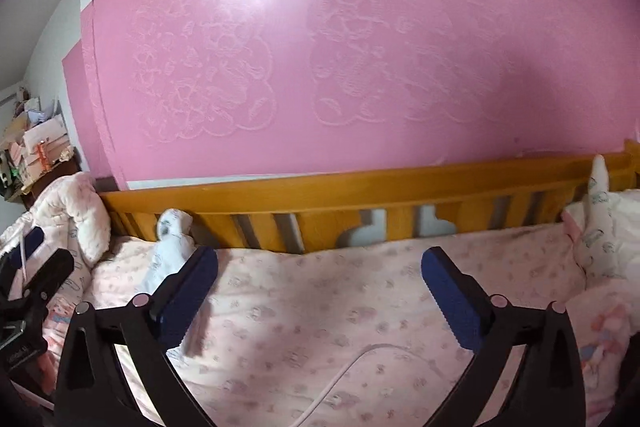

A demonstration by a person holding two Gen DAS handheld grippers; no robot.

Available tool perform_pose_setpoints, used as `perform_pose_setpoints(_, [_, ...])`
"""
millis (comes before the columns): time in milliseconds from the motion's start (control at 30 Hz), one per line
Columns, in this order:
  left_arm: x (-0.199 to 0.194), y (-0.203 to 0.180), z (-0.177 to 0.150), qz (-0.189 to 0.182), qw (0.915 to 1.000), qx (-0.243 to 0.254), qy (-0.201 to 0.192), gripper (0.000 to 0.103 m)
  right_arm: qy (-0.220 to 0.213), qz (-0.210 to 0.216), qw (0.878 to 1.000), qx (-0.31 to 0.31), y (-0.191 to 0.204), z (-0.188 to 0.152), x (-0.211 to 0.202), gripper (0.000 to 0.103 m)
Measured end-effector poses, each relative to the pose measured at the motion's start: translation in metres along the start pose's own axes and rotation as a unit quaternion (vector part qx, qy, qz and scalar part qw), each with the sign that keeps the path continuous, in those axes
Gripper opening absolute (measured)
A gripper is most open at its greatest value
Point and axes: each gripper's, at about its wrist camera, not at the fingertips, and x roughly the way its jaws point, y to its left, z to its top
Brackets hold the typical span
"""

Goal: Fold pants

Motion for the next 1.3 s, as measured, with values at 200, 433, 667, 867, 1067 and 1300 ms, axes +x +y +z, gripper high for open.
perform_pose_setpoints(200, [-0.008,-0.006,-0.025,-0.001,0.9990,-0.011,0.044,0.103,0.022,-0.028,0.999,0.001,-0.014,-0.039,-0.007,0.103])
perform_pose_setpoints(433, [-0.023,-0.005,-0.060,0.007,0.9948,-0.035,0.096,0.103,0.074,-0.044,0.996,0.006,-0.023,-0.093,-0.021,0.103])
perform_pose_setpoints(667, [-0.027,-0.006,-0.089,-0.012,0.9926,-0.055,0.107,0.103,0.123,-0.016,0.992,0.006,-0.016,-0.127,-0.002,0.103])
perform_pose_setpoints(867, [-0.011,-0.008,-0.101,-0.001,0.9912,-0.037,0.127,0.103,0.128,-0.031,0.991,-0.028,-0.010,-0.132,0.012,0.102])
perform_pose_setpoints(1067, [-0.011,-0.004,-0.102,0.009,0.9908,-0.051,0.125,0.103,0.122,-0.034,0.991,-0.030,-0.011,-0.131,0.010,0.103])
perform_pose_setpoints(1300, [-0.007,-0.003,-0.104,0.009,0.9893,-0.053,0.136,0.103,0.126,-0.031,0.991,-0.044,-0.005,-0.134,0.012,0.103])
